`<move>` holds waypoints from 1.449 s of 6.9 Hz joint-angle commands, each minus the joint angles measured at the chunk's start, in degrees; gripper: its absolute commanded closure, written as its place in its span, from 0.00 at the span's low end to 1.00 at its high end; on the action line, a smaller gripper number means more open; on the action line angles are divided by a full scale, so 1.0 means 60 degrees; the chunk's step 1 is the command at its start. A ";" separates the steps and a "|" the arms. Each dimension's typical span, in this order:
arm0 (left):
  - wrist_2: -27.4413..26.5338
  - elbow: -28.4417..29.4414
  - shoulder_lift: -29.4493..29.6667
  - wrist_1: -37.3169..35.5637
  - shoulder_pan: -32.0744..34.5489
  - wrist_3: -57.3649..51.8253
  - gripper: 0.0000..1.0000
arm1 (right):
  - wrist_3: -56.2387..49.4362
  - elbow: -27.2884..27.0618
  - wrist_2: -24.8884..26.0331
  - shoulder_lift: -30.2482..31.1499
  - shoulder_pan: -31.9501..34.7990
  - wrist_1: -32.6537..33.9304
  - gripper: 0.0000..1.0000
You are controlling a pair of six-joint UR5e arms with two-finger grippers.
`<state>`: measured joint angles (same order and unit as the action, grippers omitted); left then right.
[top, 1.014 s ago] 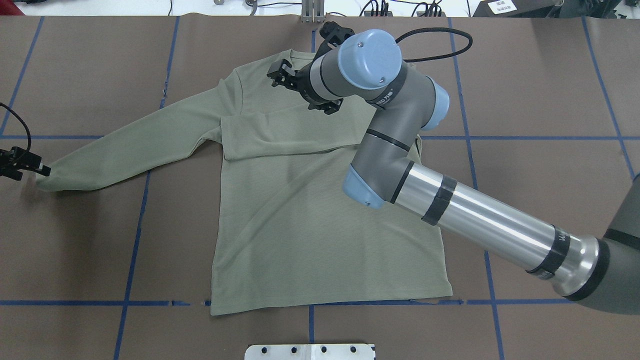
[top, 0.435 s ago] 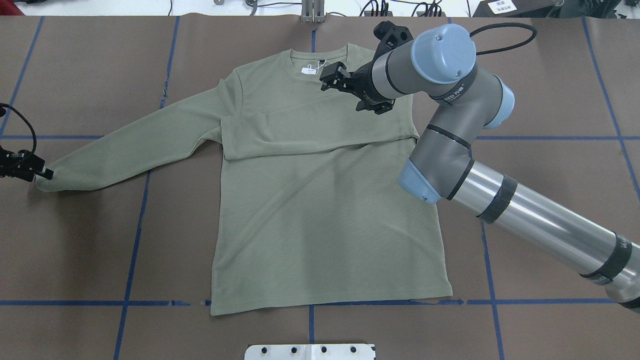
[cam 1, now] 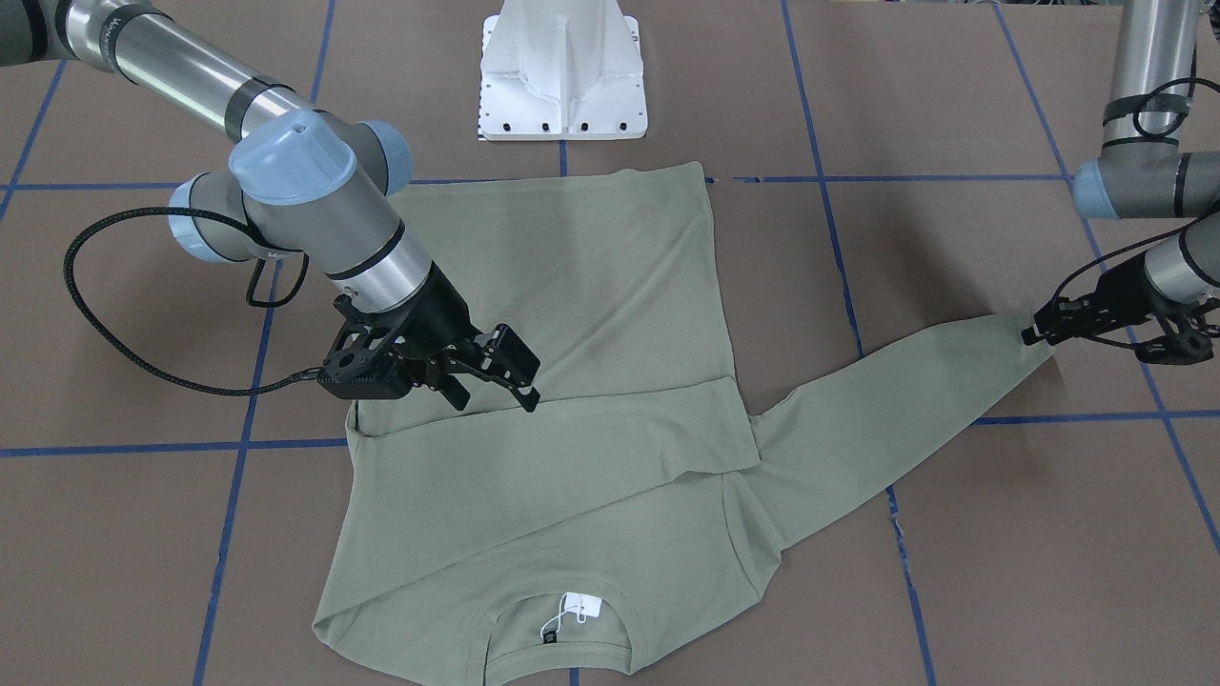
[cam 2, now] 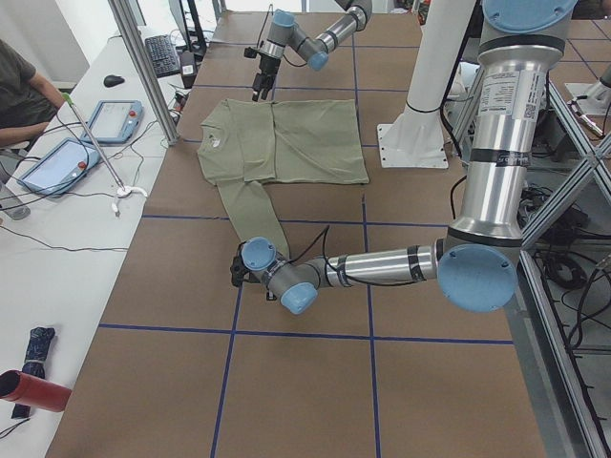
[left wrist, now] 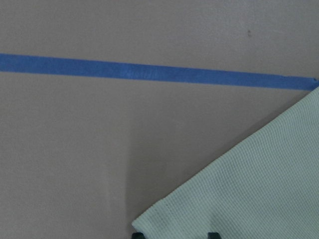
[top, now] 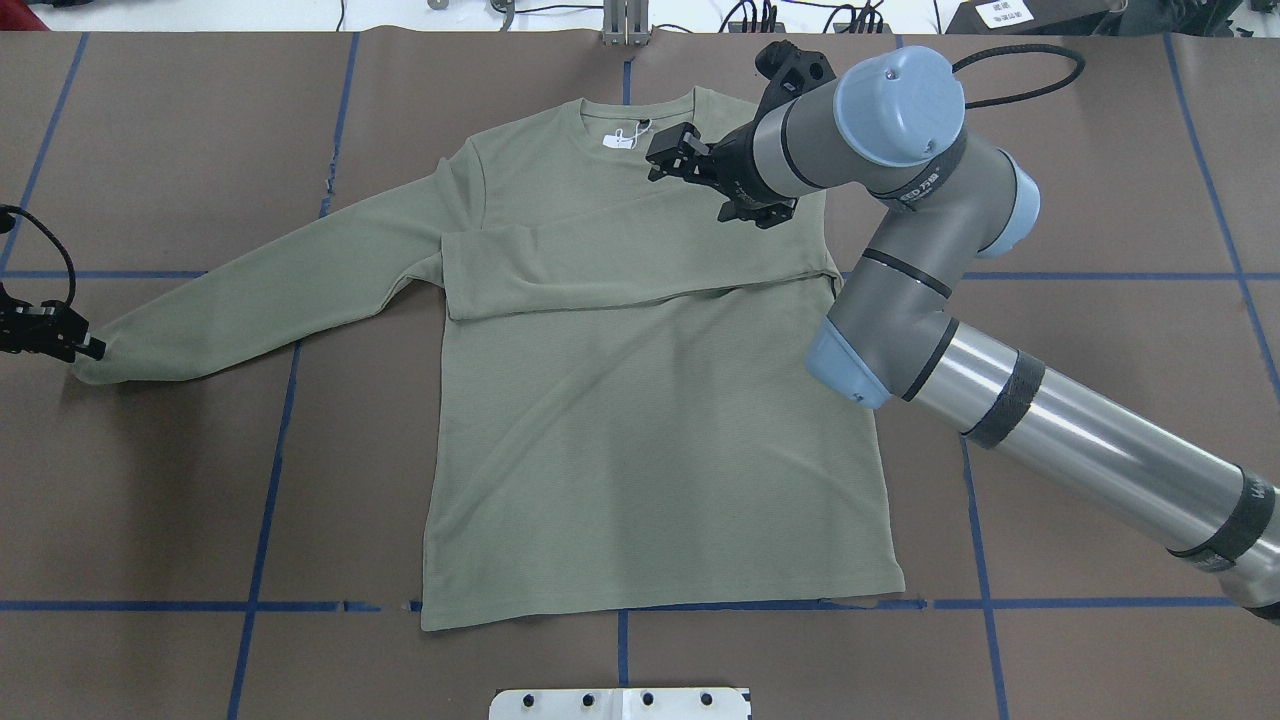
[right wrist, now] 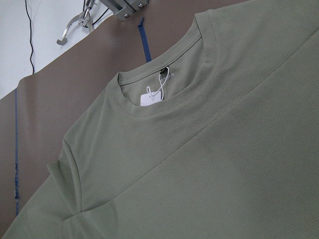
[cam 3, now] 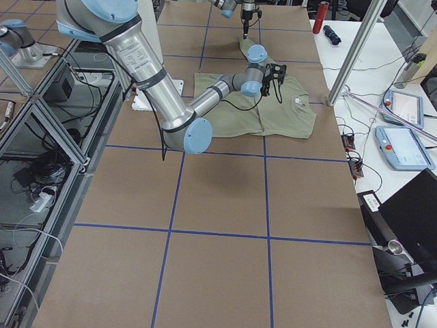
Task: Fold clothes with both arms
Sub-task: 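Grasp the other sleeve cuff with the left gripper while the right gripper withdraws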
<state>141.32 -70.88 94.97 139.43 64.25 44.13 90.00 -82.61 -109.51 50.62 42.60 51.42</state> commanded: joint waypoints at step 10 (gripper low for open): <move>-0.3927 -0.0022 0.8732 -0.0660 -0.3337 1.0233 1.00 | -0.5294 -0.1393 -0.4188 0.4831 0.4175 -0.0029 0.00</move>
<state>127.42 -79.25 134.44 137.72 47.92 101.56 64.47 -90.84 -132.34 76.18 64.20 51.18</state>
